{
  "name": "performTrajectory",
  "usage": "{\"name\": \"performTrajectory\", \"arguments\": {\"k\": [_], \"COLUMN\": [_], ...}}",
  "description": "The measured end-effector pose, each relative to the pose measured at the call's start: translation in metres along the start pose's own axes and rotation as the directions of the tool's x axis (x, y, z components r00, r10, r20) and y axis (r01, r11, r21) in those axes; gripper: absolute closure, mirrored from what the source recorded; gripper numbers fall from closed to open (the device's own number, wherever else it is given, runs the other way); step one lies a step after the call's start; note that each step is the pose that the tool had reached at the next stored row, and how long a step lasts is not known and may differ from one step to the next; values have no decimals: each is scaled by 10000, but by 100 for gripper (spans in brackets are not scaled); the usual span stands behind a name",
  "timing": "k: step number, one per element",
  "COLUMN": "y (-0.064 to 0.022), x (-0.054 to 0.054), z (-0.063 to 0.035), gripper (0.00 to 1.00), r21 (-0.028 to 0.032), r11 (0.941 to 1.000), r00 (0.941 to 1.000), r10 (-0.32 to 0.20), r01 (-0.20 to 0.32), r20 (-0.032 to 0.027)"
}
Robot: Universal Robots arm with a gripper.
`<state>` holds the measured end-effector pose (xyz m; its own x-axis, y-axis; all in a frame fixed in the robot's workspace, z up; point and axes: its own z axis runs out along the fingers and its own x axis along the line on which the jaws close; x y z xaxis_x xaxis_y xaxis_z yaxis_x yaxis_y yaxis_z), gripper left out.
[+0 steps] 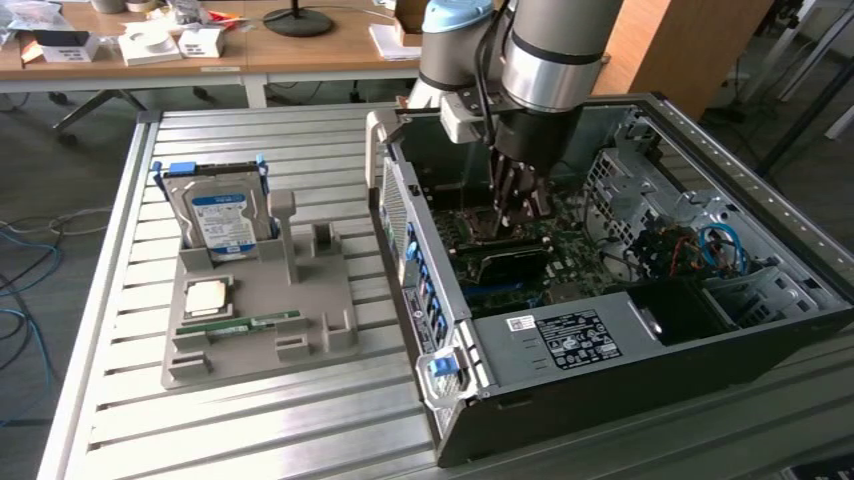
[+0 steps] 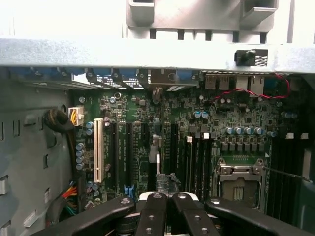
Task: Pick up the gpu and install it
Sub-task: 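Press down on the gpu until it lock into place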
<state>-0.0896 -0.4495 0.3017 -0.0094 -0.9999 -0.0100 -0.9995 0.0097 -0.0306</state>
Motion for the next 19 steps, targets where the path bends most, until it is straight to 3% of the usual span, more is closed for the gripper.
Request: {"name": "performTrajectory", "arguments": {"k": [7,19], "y": [4,6], "x": [1,2], "z": [120,197], "gripper": [89,89], "r21": [1,0], "r11": [10000,10000], "r00": [10000,10000], "r10": [0,0], "r01": [0,0], "r20": [0,-2]}}
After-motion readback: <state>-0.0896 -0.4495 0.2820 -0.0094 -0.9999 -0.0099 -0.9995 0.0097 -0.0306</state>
